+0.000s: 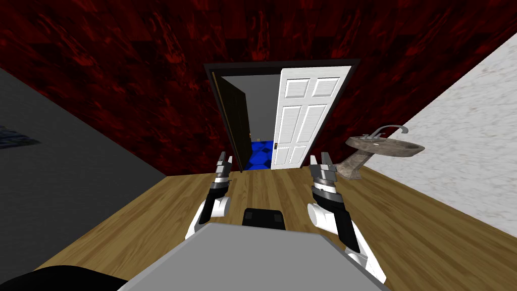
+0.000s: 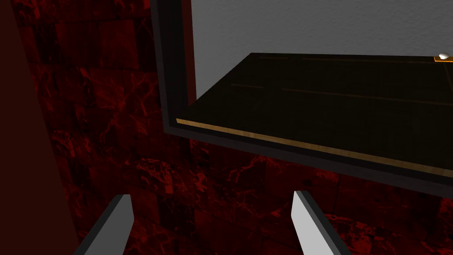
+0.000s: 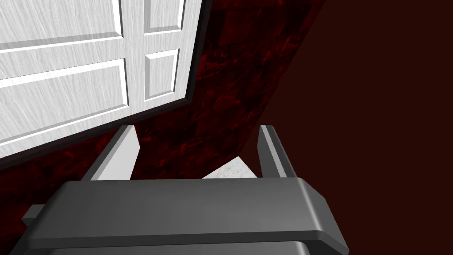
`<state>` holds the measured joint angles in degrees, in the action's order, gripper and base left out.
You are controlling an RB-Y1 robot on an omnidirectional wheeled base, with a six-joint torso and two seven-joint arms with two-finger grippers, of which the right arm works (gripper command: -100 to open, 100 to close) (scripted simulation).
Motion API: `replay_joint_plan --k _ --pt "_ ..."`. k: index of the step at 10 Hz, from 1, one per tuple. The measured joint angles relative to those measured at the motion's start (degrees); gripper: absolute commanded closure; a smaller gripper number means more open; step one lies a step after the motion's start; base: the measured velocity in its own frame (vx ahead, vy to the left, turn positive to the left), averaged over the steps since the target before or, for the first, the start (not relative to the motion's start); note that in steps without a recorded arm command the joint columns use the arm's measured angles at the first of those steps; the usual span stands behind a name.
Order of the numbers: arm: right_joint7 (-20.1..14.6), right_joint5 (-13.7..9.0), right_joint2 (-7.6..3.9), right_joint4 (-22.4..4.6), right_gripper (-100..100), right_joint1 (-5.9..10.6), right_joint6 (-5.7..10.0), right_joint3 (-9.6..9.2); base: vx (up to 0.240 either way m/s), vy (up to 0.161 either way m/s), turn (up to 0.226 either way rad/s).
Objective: Push the door open
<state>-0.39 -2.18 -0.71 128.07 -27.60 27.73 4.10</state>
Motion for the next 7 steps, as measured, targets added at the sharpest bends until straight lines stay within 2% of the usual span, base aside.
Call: replay_joint_plan --k 5,7 --pt "-0.33 -0.55 -1.09 -5.17 -100 1.73 1.05 -0.3 0.09 -0.007 0.026" --pt "-0.66 -0.92 -1.72 -8.0 -100 2.85 1.71 -0.16 0.08 -0.019 0.03"
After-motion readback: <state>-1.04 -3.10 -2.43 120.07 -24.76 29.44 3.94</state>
